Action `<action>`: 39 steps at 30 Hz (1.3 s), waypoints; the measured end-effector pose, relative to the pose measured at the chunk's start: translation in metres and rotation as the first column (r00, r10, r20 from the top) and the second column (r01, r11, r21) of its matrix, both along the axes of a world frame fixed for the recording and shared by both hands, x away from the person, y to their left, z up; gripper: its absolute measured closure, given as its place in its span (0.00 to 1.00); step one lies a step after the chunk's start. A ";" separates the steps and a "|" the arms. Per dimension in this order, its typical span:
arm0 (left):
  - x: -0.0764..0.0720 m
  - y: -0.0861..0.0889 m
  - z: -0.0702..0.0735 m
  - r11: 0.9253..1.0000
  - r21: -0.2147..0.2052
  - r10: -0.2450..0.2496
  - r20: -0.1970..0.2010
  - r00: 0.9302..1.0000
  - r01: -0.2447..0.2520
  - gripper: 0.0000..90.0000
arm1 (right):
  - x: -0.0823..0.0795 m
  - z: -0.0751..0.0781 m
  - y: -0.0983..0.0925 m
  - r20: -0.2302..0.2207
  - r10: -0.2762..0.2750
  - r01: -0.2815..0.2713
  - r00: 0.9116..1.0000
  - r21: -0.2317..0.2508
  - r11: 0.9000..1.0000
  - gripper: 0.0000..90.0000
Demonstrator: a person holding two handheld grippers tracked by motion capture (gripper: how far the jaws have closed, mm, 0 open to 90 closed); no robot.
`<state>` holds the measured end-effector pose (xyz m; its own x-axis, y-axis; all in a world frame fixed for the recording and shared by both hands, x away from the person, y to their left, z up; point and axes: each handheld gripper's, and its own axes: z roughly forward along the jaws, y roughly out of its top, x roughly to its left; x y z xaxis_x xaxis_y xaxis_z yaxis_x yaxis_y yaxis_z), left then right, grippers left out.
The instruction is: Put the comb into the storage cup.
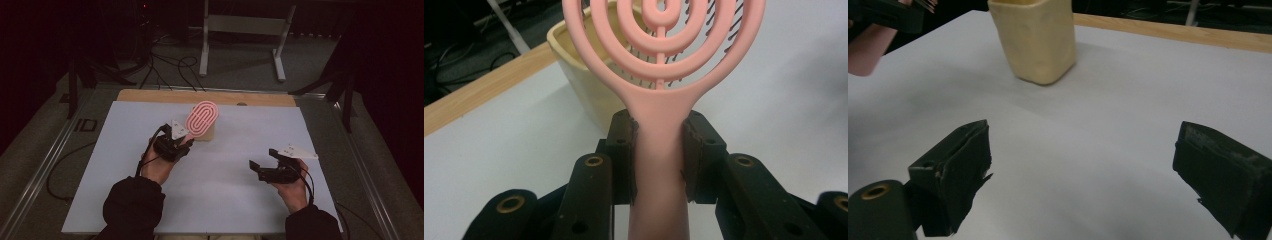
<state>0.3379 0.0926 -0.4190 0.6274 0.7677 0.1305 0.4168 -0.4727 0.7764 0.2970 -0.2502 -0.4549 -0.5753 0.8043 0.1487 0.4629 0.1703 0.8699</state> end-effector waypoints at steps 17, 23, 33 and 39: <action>-0.001 -0.019 -0.017 0.998 -0.053 -0.032 0.067 0.997 0.035 0.78 | 0.030 0.026 0.021 -0.002 0.050 -0.049 0.999 0.098 0.994 0.08; -0.001 -0.021 -0.019 0.998 -0.043 -0.042 0.072 0.997 0.046 0.78 | 0.040 0.036 0.034 -0.001 0.077 -0.076 0.997 0.095 0.993 0.08; -0.005 -0.020 -0.018 0.998 -0.032 -0.059 0.098 0.993 0.062 0.78 | 0.060 0.049 0.062 -0.015 0.139 -0.137 0.990 0.102 0.985 0.08; -0.008 -0.020 -0.021 0.997 -0.022 -0.071 0.111 0.991 0.074 0.78 | 0.069 0.054 0.071 -0.027 0.154 -0.149 0.988 0.126 0.981 0.09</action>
